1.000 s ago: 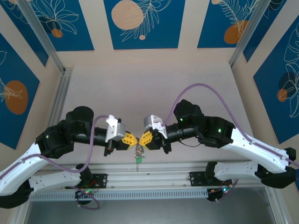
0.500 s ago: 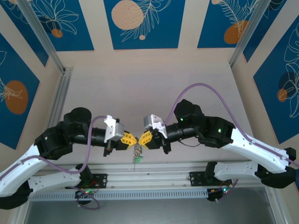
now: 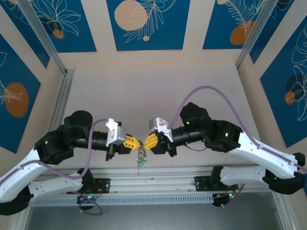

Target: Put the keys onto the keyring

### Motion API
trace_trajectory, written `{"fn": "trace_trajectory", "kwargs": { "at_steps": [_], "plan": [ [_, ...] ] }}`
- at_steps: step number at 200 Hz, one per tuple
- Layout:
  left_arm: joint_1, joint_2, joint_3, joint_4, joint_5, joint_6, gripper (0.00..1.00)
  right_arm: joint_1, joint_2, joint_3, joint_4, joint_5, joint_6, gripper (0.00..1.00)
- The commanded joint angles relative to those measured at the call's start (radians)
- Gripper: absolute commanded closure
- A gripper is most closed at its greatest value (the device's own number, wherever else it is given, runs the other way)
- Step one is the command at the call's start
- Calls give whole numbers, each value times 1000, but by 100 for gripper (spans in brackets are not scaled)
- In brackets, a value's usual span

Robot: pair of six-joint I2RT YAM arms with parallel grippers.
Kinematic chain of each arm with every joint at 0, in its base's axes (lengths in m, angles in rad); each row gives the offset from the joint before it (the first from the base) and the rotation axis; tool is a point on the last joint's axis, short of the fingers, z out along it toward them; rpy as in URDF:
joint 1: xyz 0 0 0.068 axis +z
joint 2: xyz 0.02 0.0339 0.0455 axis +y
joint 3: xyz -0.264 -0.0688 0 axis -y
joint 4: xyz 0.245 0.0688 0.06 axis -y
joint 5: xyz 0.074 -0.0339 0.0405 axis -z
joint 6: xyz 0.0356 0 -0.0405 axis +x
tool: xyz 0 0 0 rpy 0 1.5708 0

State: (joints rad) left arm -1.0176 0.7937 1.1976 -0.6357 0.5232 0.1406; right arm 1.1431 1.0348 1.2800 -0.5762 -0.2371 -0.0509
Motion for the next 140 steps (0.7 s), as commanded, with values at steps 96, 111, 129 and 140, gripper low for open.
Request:
{"fn": "trace_trajectory", "kwargs": {
  "at_steps": [96, 111, 129, 140],
  "plan": [
    [-6, -20, 2, 44, 17, 7, 100, -6, -4, -13, -36, -28, 2, 100],
    [-5, -22, 1, 48, 17, 7, 100, -6, 1, -12, -45, -24, -2, 100],
    [-5, -24, -3, 57, 20, 5, 100, -5, 8, -10, -49, -21, -1, 100],
    [-5, -27, -5, 63, 22, 4, 100, -6, 14, -7, -53, -18, 2, 100]
  ]
}}
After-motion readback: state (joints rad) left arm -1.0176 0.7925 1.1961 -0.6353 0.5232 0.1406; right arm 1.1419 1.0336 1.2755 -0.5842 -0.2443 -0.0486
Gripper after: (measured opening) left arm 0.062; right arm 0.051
